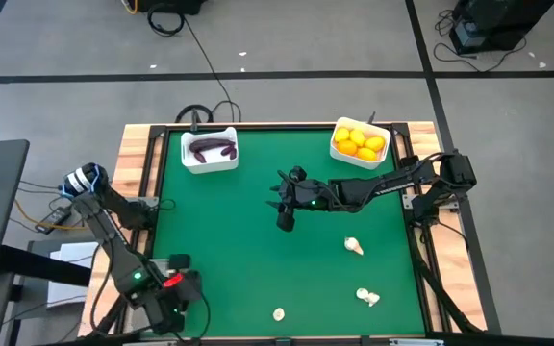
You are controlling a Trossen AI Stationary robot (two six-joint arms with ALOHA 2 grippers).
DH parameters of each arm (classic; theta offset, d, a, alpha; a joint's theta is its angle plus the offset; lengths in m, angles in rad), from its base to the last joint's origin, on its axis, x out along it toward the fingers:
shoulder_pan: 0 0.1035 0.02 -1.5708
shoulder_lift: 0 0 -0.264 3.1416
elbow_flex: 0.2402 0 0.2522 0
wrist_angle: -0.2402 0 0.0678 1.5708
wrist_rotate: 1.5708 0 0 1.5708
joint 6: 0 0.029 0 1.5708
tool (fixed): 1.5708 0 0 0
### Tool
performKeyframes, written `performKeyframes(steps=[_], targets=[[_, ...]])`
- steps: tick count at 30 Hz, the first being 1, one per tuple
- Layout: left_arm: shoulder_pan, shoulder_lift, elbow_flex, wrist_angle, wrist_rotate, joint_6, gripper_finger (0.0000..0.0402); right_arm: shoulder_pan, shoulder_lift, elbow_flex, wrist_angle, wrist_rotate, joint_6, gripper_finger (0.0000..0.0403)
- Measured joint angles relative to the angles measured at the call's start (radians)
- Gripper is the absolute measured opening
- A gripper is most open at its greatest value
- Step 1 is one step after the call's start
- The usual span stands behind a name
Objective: Sort produce into baskets
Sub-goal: Put the top right white garlic into the gray bin
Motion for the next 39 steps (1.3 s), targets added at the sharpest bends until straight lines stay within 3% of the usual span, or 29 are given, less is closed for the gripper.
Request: performKeyframes(steps=[4,8,13,16,20,24,30,34,39], targets=[[-0.048,0.000,-0.045,-0.070,0.149,-0.195,0.0134,0.000,0.000,0.000,-0.005,0.000,0.000,0.0210],[-0.050,0.000,-0.070,-0.203,0.155,-0.371,0.0161,0.000,0.000,0.000,-0.004,0.000,0.001,0.0212],[-0.052,0.000,-0.098,-0.288,0.152,-0.420,0.0235,0.003,0.000,0.000,-0.027,0.000,0.014,0.0220],[-0.044,0.000,-0.105,-0.304,0.143,-0.371,0.0278,0.008,-0.001,0.001,-0.138,-0.028,0.055,0.0223],[-0.037,0.000,-0.088,-0.306,0.075,-0.273,0.0307,0.008,-0.015,0.006,-0.412,-0.205,0.155,0.0222],[-0.006,0.000,-0.029,-0.316,-0.137,-0.149,0.0310,0.007,-0.034,0.039,-0.713,-0.344,0.286,0.0220],[0.044,-0.012,0.102,-0.487,-0.467,-0.071,0.0297,0.045,-0.043,0.074,-1.209,-0.391,0.429,0.0219],[0.107,-0.073,0.085,-0.415,-0.452,0.024,0.0284,0.100,-0.043,0.064,-1.372,-0.403,0.471,0.0219],[0.188,-0.143,-0.043,-0.181,-0.415,0.184,0.0263,0.188,-0.043,0.060,-1.339,-0.430,0.474,0.0220]])
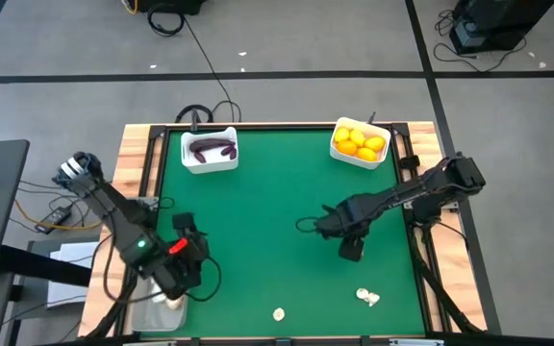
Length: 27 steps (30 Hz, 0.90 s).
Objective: Sort produce into baskets
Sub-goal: Put the top right white garlic into the gray bin
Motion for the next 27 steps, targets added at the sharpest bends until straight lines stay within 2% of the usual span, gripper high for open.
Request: performKeyframes(steps=[7,12,18,20,23,25,27], targets=[[0.120,-0.040,-0.208,0.368,0.087,0.248,0.0256,0.080,0.000,-0.001,0.055,0.038,0.086,0.0220],[0.190,-0.041,-0.288,0.581,0.091,0.348,0.0256,0.107,0.001,-0.013,0.084,0.099,0.134,0.0218],[0.232,-0.041,-0.349,0.797,0.070,0.437,0.0256,0.107,0.002,-0.099,0.125,0.045,0.159,0.0208],[0.241,-0.041,-0.359,0.845,0.036,0.472,0.0256,0.108,0.002,-0.132,0.194,0.022,0.155,0.0206],[0.255,-0.041,-0.372,0.904,-0.109,0.532,0.0256,0.108,0.002,-0.171,0.296,0.028,0.132,0.0203],[0.265,-0.041,-0.379,0.935,-0.202,0.539,0.0256,0.107,0.003,-0.190,0.347,0.053,0.118,0.0200],[0.277,-0.041,-0.389,0.988,-0.249,0.547,0.0256,0.107,0.003,-0.193,0.362,0.102,0.097,0.0190]])
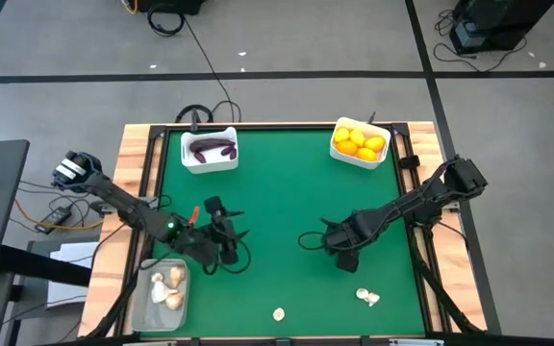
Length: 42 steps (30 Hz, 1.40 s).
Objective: Sort produce into baskets
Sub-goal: Put the top right white garlic into the gray bin
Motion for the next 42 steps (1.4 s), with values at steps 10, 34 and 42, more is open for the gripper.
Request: performKeyframes(steps=[10,34,42], targets=[[0.073,0.053,-0.103,0.415,0.087,0.042,0.0256,0.000,0.000,0.000,0.292,0.366,-0.148,0.0046],[0.180,0.227,-0.112,0.921,0.196,0.330,0.0256,-0.105,0.000,0.000,1.057,0.512,-0.708,0.0074],[0.226,0.269,-0.111,0.924,0.214,0.279,0.0250,-0.104,0.000,0.000,1.068,0.513,-0.732,0.0076]])
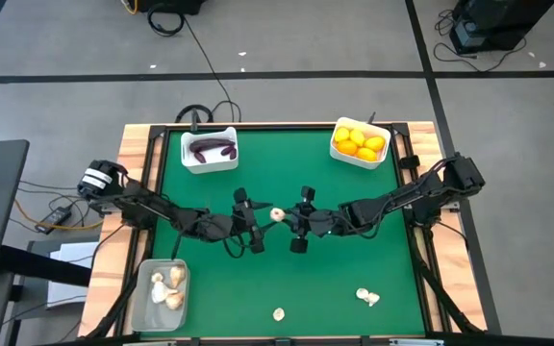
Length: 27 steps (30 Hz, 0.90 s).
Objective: Sort produce into baskets
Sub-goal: Put the top right white garlic into the gray bin
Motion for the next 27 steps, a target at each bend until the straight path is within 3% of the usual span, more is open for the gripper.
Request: performKeyframes(steps=[5,12,15,18,20,22,24,27], targets=[[-0.001,0.003,0.000,0.046,0.000,0.028,0.0210,0.000,-0.001,0.000,0.000,0.003,0.001,0.0094],[-0.019,-0.029,0.009,0.044,-0.010,0.085,0.0125,0.000,0.000,0.001,-0.071,-0.005,0.072,0.0157],[-0.050,-0.133,0.018,-0.208,-0.011,0.077,0.0111,0.000,0.000,0.001,-0.178,-0.049,0.225,0.0184],[-0.080,-0.267,0.101,-0.681,0.003,-0.040,0.0111,-0.002,0.003,0.000,-0.279,-0.242,0.339,0.0200],[-0.089,-0.326,0.184,-0.994,0.089,-0.164,0.0114,-0.001,0.007,0.000,-0.293,-0.364,0.361,0.0203],[-0.097,-0.362,0.248,-1.234,0.222,-0.290,0.0115,0.010,0.008,0.000,-0.295,-0.418,0.368,0.0202],[-0.106,-0.382,0.301,-1.410,0.404,-0.415,0.0115,0.021,0.008,0.000,-0.280,-0.411,0.368,0.0202],[-0.136,-0.400,0.345,-1.641,0.758,-0.570,0.0115,0.032,0.008,0.000,-0.251,-0.385,0.376,0.0202]])
